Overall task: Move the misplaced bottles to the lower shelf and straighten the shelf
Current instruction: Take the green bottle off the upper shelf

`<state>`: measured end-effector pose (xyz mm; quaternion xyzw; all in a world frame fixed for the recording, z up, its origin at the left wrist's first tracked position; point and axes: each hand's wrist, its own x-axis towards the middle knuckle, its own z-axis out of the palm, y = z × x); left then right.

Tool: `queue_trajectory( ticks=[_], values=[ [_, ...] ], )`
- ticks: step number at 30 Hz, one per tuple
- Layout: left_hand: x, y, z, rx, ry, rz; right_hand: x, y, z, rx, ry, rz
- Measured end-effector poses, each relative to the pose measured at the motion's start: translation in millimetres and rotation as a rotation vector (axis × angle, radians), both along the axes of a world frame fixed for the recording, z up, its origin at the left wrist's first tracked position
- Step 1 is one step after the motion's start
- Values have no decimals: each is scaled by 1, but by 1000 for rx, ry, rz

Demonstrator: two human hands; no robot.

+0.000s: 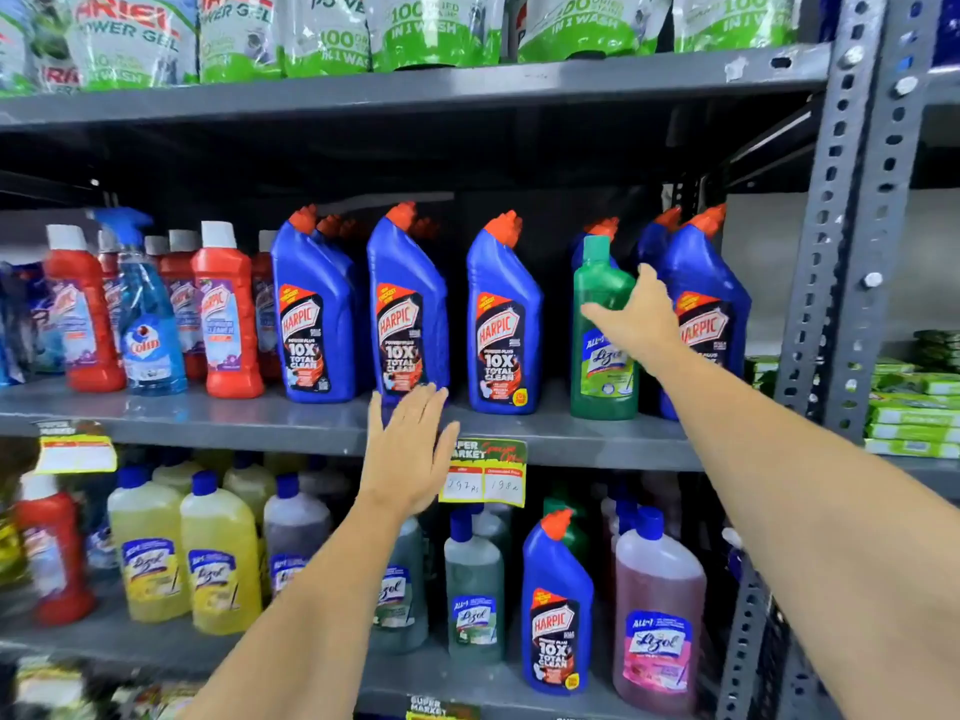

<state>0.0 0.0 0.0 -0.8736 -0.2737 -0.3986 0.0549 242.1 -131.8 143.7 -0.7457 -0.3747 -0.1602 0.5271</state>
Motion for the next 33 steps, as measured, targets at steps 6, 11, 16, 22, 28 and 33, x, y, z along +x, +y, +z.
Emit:
queue_trajectory(
  ticks=[6, 11, 16, 22, 28, 33],
  values=[
    [-6, 8, -12, 76, 67, -6, 9, 2, -9, 81, 172, 40],
    [-2, 8, -9, 102, 22, -6, 16, -1, 0, 118, 247, 175],
    [-19, 8, -58, 36, 50, -12, -2, 9, -52, 69, 207, 172],
    [-6, 6, -34, 57, -19, -59, -13, -23, -40, 357, 158, 189],
    [-9, 6, -62, 92, -141, -137, -60, -73, -26, 556, 271, 424],
    [-33, 10, -153, 33, 68, -143, -107, -101, -90, 428, 357, 615]
  ],
)
